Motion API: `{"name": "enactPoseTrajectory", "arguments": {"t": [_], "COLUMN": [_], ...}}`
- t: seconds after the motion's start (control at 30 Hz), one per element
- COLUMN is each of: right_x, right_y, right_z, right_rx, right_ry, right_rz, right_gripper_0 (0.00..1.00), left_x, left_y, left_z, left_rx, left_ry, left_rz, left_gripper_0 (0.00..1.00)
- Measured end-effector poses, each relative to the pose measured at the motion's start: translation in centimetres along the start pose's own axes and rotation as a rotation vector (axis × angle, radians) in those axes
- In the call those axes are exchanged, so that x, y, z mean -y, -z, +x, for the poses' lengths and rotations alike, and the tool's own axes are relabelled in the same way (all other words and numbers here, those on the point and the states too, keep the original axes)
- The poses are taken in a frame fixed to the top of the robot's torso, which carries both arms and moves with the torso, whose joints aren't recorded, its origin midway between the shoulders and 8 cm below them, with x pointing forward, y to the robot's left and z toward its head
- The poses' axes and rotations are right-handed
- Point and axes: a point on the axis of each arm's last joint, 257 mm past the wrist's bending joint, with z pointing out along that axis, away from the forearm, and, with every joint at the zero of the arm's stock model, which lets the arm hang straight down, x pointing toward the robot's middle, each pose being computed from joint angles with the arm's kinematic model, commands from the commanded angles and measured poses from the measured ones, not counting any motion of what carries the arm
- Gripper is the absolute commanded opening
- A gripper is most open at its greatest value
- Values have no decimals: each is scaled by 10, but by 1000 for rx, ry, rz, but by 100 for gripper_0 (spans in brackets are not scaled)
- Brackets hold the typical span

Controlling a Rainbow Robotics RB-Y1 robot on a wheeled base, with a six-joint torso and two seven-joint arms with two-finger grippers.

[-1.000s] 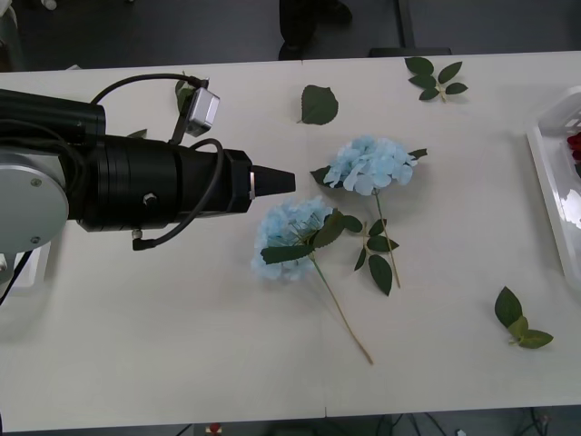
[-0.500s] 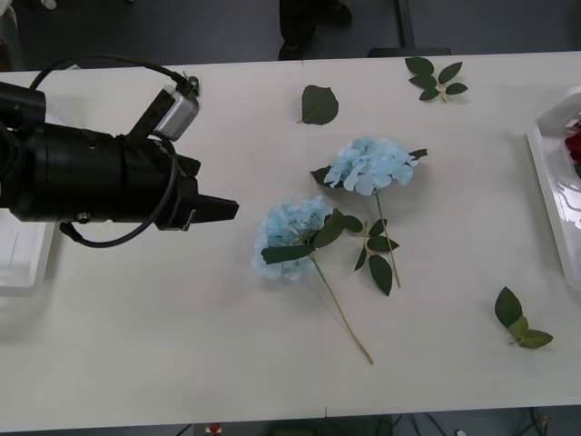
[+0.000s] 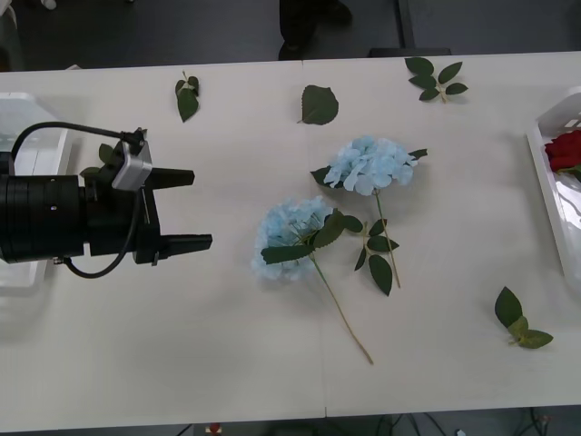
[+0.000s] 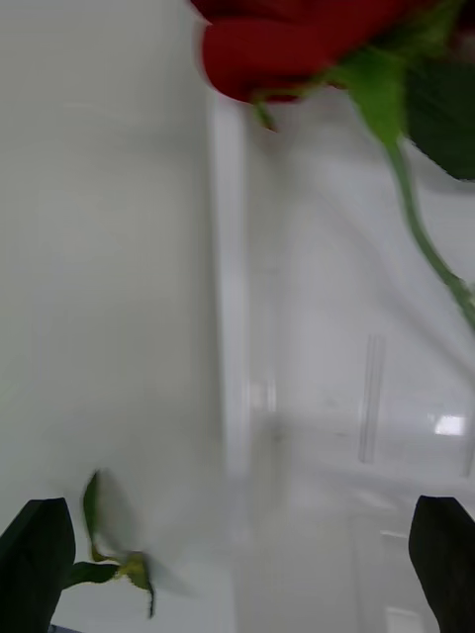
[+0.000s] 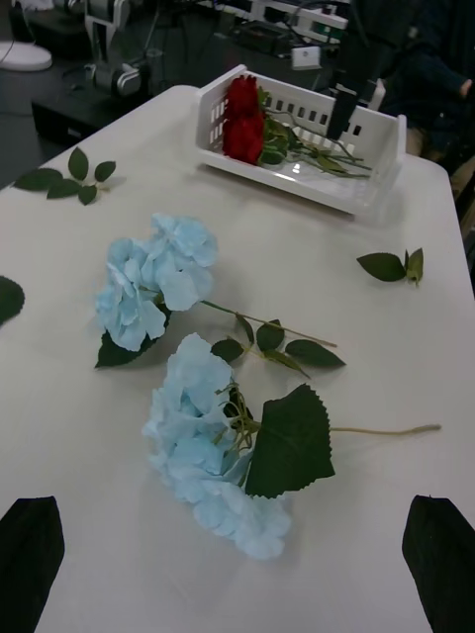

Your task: Place the red flowers into the right box and the blue flowers into the left box. If a person shows an open palm, hand one flower to the person first, then continue sorting.

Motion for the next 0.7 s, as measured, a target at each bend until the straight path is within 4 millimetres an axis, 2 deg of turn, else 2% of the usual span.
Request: {"name": "enactPoseTrajectory", "arguments": {"t": [0.07,0.2,0.33,0.43,0.53,0.7], "right_x": [-28,-67,-104,-130,-155,-185], "right_y": [5,13,8,-6,-29,-64], "right_z": [-8,-20,-32,-36,-41,-35], "right_rx": [-9,-23,-23,-28,-25,-29], "right_ry": [61,191,322,384,360,386], "right_rz": [-58,-101,-119,-114,-85,-69], "right_gripper_0": [98,98,99,99,100,100], "left_x": [1,-1,5,10,15,20], "left_y": [1,5,7,2,-7,-18], "left_z": [2,3,4,9,12,16], "left_rx": [32,98,172,213,259,290], "left_ry": [-42,59,177,261,355,437], "left_rz": [10,10,35,57,75,90], "left_gripper_0": [100,100,100,100,100,100]}}
